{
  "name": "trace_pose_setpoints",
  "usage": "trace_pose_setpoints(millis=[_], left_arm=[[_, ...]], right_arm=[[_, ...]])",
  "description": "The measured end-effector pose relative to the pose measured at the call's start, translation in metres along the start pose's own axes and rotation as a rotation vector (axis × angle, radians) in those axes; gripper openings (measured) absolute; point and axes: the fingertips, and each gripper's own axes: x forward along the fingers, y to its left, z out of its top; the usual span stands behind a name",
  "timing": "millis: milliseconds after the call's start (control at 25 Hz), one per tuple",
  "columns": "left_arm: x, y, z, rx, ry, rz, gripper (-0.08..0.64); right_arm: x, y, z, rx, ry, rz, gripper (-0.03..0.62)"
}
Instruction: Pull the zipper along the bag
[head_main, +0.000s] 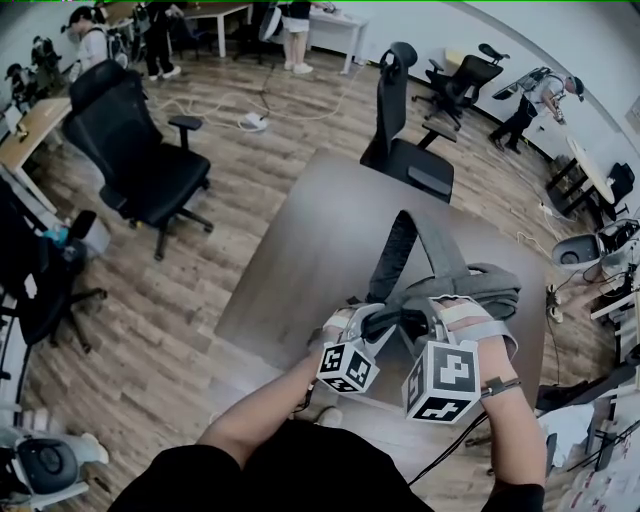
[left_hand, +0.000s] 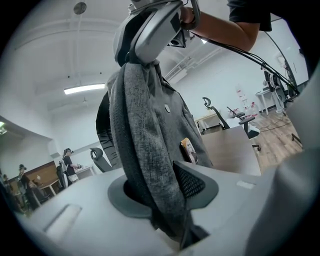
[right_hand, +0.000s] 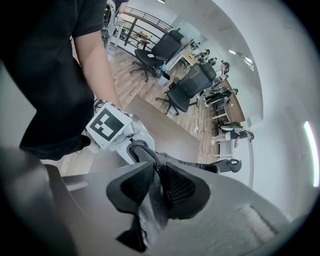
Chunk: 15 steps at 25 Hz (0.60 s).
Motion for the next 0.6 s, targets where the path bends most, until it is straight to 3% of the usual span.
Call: trace_pose_setpoints(millis=[600], left_arm=[[-0.005,-0.003,0.001,-0.002,-0.004,-0.004,0.149]], right_arm=[[-0.017,0.018,0.005,-0.072,-0.08,-0.124,0.071]])
